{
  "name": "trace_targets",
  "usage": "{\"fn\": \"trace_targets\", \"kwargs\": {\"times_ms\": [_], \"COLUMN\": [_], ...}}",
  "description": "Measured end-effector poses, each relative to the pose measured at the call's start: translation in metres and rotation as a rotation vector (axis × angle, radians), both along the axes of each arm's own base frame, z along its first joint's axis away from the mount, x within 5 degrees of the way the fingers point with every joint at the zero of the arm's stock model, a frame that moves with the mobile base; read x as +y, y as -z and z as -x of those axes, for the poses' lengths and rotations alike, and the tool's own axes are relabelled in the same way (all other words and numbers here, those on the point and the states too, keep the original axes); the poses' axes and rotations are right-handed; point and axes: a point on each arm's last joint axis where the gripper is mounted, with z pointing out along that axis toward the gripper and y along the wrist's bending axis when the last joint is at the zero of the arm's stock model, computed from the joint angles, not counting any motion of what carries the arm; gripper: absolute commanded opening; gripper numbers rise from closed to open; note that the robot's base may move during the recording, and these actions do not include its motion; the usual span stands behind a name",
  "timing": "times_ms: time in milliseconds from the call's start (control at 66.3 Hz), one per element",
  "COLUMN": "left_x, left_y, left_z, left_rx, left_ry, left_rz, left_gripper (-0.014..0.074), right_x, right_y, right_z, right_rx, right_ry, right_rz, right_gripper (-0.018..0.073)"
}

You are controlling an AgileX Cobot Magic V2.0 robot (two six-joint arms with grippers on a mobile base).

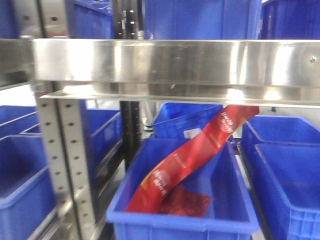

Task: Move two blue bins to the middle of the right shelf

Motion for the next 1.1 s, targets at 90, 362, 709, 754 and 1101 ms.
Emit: {"fn": "trace_targets", "kwargs": {"times_ms": [90, 362, 709, 754, 1101], "left_x": [0.0000, 0.0000, 0.0000, 0.0000, 0.0000], "left_y": [0.0000, 0.0000, 0.0000, 0.0000, 0.0000], "left_z": [0.0000, 0.0000, 0.0000, 0.0000, 0.0000], "left_rx": [0.000, 0.000, 0.000, 0.000, 0.000], "left_ry": [0.000, 0.000, 0.000, 0.000, 0.000], "left_rz": [0.000, 0.000, 0.000, 0.000, 0.000], "left_gripper": [-0.0111, -0.0111, -0.0111, -0.0111, -0.0111], "right_x": [0.0000, 0.0000, 0.0000, 0.0000, 0.0000], "right_y": [0.0000, 0.0000, 0.0000, 0.0000, 0.0000], "right_z": [0.0000, 0.0000, 0.0000, 0.0000, 0.0000], "right_rx": [0.000, 0.000, 0.000, 0.000, 0.000], "right_ry": [0.000, 0.000, 0.000, 0.000, 0.000], "right_rz": [0.000, 0.000, 0.000, 0.000, 0.000], "right_gripper": [-0.0154, -0.0154, -0.0154, -0.0154, -0.0154]}}
